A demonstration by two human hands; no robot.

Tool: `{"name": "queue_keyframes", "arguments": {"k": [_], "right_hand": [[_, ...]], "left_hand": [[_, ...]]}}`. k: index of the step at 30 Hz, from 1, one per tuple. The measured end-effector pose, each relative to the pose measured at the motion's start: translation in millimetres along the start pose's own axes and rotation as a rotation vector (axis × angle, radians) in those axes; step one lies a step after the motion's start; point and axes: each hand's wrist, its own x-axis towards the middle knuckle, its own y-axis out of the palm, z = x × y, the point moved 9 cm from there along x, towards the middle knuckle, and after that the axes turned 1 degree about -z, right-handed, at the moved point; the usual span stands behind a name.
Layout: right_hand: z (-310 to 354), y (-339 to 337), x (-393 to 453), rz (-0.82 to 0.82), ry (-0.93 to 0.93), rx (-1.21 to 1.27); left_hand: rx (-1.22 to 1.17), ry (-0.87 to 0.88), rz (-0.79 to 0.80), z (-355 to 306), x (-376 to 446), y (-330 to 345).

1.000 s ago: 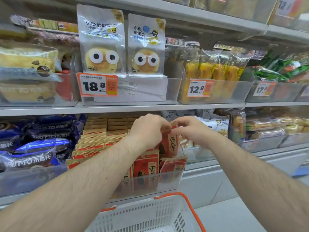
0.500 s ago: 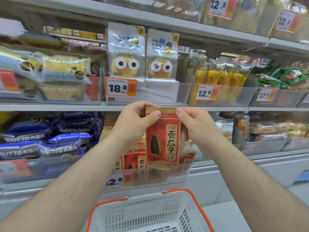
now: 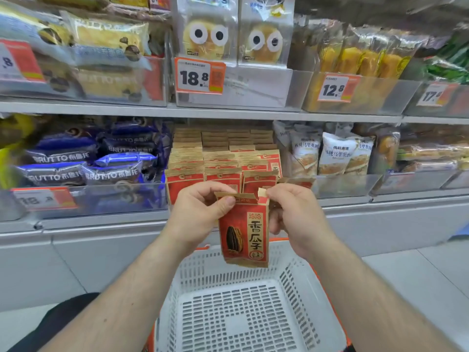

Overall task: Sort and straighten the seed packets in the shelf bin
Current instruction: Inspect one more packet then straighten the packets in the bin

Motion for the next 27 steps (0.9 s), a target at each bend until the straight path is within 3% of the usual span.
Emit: {"name": "queue_keyframes", "arguments": {"k": [4, 7, 14, 19, 27], "right_hand": [[-6, -2, 1, -0.001, -0.016, -0.021], [-29, -1, 5, 0.027, 0.045, -0.101], [-159, 14, 10, 0.215, 0.275, -0.42], [-292, 2, 9, 0.052, 0.541, -0.291], [-474, -12, -31, -0.121, 0.967, -0.164]], "left_hand": [[-0.01, -0.038, -0.012, 10, -1, 1], [-0.001, -0.173, -0.017, 43, -2, 3], [0.219, -0.569, 0.013, 178, -31, 0], [0.37, -0.741, -0.093, 267, -58, -20], [0.427, -0.923, -0.068, 346, -89, -34]]}}
